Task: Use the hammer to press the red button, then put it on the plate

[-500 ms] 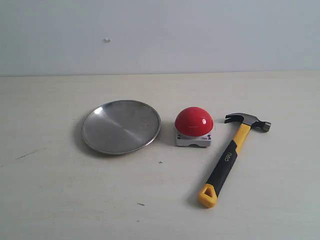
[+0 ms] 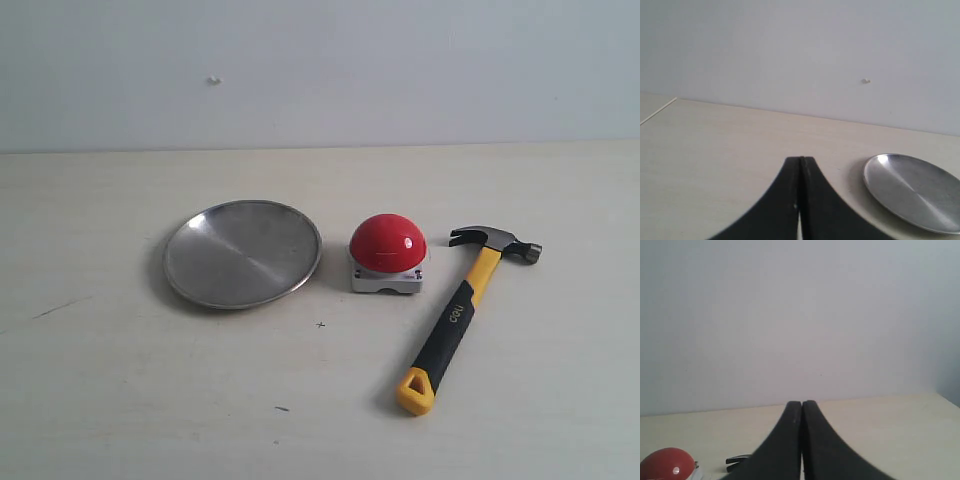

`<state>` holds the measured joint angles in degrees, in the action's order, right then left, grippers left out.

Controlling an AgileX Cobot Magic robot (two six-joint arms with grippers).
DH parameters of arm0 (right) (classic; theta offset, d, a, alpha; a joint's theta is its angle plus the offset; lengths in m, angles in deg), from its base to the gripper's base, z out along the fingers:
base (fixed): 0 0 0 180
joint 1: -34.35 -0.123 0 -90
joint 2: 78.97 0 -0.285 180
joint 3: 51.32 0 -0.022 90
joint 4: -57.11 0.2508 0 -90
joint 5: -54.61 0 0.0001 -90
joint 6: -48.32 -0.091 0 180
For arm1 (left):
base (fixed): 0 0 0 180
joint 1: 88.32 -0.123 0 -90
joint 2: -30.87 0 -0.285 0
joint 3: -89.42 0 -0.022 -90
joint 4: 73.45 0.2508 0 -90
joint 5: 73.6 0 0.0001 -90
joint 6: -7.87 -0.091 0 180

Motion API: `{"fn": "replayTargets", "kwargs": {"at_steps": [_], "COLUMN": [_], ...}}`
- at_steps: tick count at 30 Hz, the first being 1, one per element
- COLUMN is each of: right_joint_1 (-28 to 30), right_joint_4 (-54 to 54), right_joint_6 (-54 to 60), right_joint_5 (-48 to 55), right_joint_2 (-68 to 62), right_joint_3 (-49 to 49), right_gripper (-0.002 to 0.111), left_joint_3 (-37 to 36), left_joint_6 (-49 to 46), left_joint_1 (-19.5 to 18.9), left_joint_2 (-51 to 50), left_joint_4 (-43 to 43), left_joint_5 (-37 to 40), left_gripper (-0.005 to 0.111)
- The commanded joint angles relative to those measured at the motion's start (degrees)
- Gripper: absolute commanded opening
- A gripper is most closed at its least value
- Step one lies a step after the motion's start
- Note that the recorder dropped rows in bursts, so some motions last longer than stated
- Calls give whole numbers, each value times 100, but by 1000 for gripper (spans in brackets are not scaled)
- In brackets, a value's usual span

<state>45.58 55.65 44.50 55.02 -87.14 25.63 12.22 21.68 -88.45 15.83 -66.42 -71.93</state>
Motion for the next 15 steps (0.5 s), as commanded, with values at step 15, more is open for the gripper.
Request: {"fn": "replayTargets", "kwargs": {"at_steps": [15], "right_joint_1": [-22], "right_joint_4": [2498], "right_joint_6": [-1099], "right_joint_5": [-441], "right_joint_2": [39], "right_joint_3": [27], "right_gripper": [0], "left_joint_3": [-2], "left_joint_6": [-9], "left_joint_1": [5], "left_joint_2": [11], "left_joint_4": [-33], "left_joint_5": [2], "left_gripper": [0]}}
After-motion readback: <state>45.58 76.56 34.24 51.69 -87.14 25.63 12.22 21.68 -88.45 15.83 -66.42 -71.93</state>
